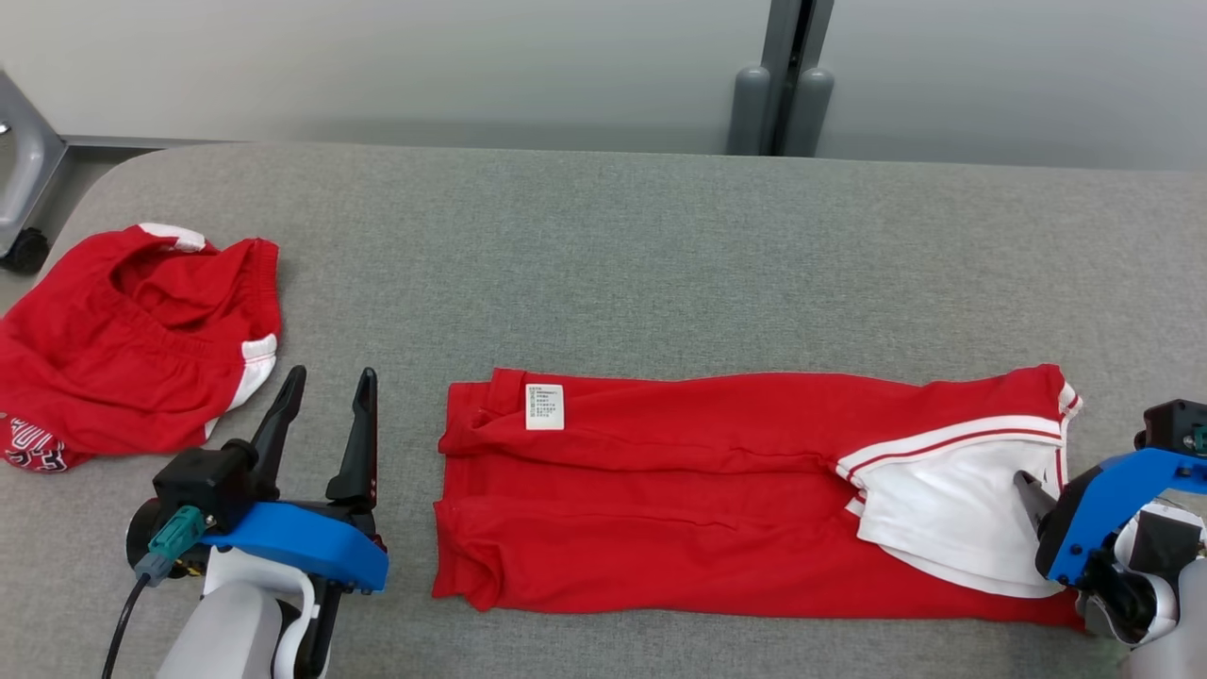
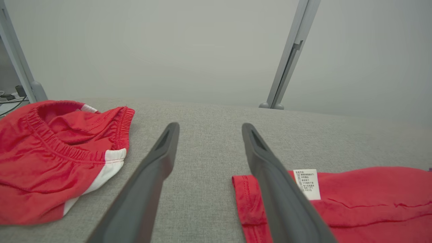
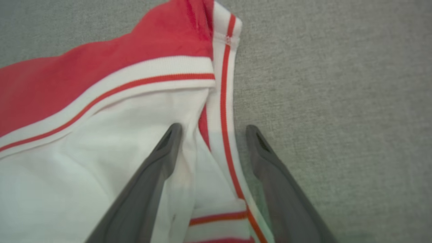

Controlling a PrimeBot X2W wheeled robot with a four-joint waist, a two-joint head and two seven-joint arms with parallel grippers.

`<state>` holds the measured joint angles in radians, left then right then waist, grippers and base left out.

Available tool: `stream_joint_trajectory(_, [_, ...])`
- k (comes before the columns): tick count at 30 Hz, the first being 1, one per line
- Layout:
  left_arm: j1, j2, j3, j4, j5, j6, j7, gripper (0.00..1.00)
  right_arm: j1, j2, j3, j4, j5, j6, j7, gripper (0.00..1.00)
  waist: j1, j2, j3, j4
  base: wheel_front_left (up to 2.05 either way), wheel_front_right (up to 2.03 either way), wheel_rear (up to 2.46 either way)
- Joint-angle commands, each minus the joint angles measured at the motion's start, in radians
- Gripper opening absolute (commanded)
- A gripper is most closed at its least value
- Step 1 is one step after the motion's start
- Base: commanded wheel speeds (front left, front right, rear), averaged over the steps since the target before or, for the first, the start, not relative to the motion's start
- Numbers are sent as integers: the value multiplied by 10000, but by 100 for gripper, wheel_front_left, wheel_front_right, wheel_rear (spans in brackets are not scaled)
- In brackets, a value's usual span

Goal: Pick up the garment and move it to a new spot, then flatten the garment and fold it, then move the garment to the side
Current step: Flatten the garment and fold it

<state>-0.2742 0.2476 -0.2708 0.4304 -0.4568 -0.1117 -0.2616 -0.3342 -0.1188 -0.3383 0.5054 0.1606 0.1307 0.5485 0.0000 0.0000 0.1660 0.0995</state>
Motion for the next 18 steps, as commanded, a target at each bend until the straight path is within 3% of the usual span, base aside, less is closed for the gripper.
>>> stream_joint_trajectory(1, [-191,-8,15,56,50,-41,-45,100,-42,69,140,295,-36,2,31,100,0,0,31,56,0,0,0])
stream_joint_trajectory(2, [-213,-30,18,63,55,-51,-45,100,-47,61,251,400,-45,4,44,58,0,0,28,72,0,0,0])
stream_joint_trajectory(3, [-221,-46,25,71,65,-62,-45,100,-51,63,362,477,-18,4,15,22,0,0,22,81,0,0,0])
stream_joint_trajectory(4, [-213,-58,38,75,73,-70,-45,100,-45,75,468,494,36,5,-25,0,0,0,12,83,0,0,0])
stream_joint_trajectory(11, [86,-43,219,97,63,-101,-45,100,298,-552,701,-128,532,-1,-653,0,0,0,-201,-40,0,0,0])
stream_joint_trajectory(18, [301,-2,382,-11,114,-130,-46,100,937,-1065,89,-1320,600,-1,-693,0,0,0,-355,-309,0,0,0])
